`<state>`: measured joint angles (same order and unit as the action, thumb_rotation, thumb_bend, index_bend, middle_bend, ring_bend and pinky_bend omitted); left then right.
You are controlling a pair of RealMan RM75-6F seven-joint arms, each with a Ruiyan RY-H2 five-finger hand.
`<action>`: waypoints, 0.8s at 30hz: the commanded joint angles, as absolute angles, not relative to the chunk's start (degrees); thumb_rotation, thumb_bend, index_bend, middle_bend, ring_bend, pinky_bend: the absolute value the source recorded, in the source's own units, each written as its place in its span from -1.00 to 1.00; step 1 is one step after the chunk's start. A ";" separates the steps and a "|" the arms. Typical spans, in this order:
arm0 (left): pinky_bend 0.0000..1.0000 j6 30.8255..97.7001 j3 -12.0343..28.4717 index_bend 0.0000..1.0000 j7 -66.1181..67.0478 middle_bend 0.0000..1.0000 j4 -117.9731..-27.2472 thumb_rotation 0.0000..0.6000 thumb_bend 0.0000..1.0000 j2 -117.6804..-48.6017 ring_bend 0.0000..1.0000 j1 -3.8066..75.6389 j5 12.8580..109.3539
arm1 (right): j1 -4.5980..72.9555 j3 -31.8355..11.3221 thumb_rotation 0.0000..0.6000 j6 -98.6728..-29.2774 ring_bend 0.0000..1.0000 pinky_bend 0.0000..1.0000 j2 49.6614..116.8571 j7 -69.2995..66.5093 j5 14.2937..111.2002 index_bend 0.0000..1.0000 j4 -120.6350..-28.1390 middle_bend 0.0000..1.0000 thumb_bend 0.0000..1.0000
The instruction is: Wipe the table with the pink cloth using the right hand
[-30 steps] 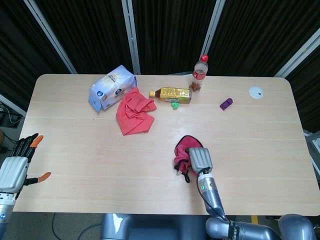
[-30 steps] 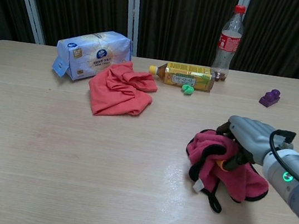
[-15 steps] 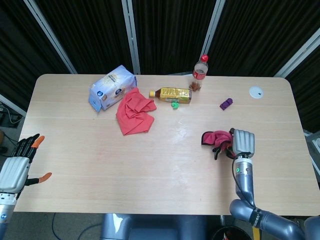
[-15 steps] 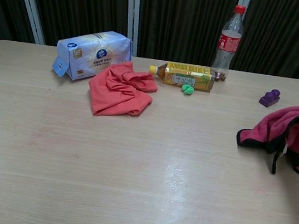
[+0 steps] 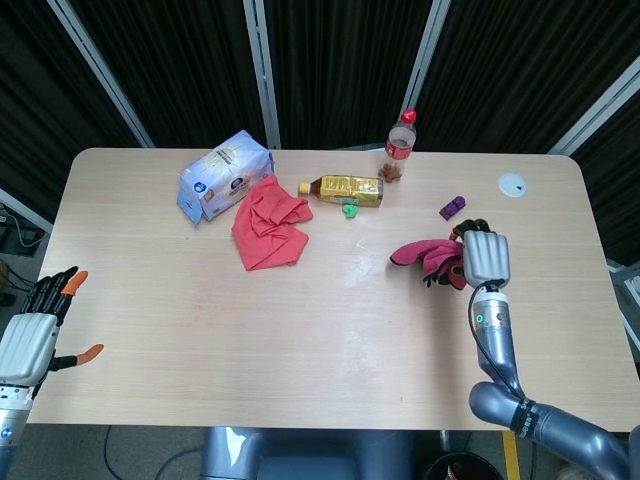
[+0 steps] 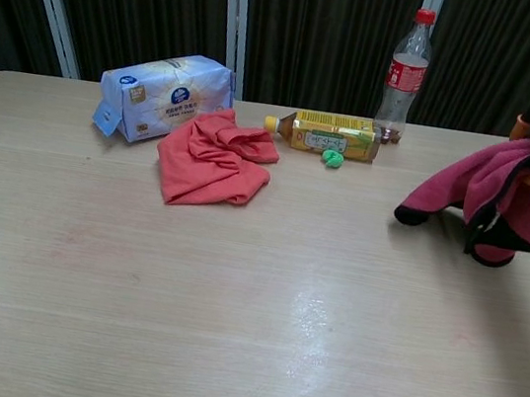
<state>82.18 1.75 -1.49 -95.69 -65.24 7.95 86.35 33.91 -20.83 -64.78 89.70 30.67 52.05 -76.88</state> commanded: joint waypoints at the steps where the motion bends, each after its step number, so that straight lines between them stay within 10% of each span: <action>1: -1.00 82.04 1.71 -0.93 -1.41 -1.00 -95.70 1.00 -1.00 -65.20 -1.00 7.98 86.28 | 34.50 -19.28 1.00 -65.09 -1.00 -0.57 88.02 34.02 51.55 -0.82 -76.53 -1.00 -0.80; 15: -1.00 82.12 1.65 -0.93 -0.55 -1.00 -95.64 1.00 -1.00 -65.34 -1.00 7.92 86.28 | 29.82 -15.75 1.00 -64.75 -1.00 -0.72 76.47 34.24 48.43 -1.00 -87.42 -1.00 -1.00; 24: -1.00 82.22 1.66 -0.93 0.25 -1.00 -95.51 1.00 -1.00 -65.46 -1.00 7.84 86.16 | 18.50 -8.03 1.00 -74.03 -1.00 -0.72 68.29 18.43 65.56 -1.00 -95.96 -1.00 -1.00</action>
